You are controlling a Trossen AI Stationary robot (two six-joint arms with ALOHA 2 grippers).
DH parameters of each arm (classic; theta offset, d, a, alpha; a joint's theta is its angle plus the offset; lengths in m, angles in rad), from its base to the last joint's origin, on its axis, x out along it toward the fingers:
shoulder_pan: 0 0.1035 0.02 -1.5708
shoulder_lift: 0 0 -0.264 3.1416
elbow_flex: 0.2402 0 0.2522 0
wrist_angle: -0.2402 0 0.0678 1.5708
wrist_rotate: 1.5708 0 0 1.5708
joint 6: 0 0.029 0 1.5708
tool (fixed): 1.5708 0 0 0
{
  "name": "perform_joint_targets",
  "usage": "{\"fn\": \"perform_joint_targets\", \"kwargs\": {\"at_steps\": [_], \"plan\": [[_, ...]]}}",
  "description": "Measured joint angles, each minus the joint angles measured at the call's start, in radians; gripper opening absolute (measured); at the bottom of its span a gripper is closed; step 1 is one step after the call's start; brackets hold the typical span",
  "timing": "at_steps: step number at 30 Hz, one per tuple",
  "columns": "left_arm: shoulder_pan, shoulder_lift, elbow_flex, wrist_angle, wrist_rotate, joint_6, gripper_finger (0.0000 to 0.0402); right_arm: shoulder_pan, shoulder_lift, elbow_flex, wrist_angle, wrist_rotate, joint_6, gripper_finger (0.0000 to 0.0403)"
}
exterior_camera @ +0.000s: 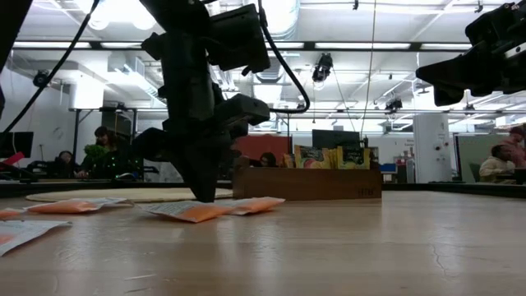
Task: Pick & Place Tea
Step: Put the white tea bag into the left section of the wooden organizer
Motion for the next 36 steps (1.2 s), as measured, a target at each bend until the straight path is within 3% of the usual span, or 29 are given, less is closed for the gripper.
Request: {"fn": "perform_joint_targets", "kwargs": {"at_steps": [20, 27, 31, 36], "plan": [[0.012, -0.056, 0.051, -0.021, 0.011, -0.034, 0.0, 0.0, 0.0, 0.0, 0.0, 0.0, 0.0, 0.0009], [0.012, -0.057, 0.089, 0.016, 0.007, 0.034, 0.0001, 0.0, 0.0, 0.0, 0.0, 0.0, 0.0, 0.0008], [0.011, -0.057, 0.095, 0.022, 0.026, 0.052, 0.0025, 0.0, 0.0, 0.0, 0.0, 0.0, 0.0, 0.0009], [0.01, -0.058, 0.1, 0.021, 0.037, 0.046, 0.0085, 0.0, 0.0, 0.0, 0.0, 0.0, 0.0, 0.0009]]}}
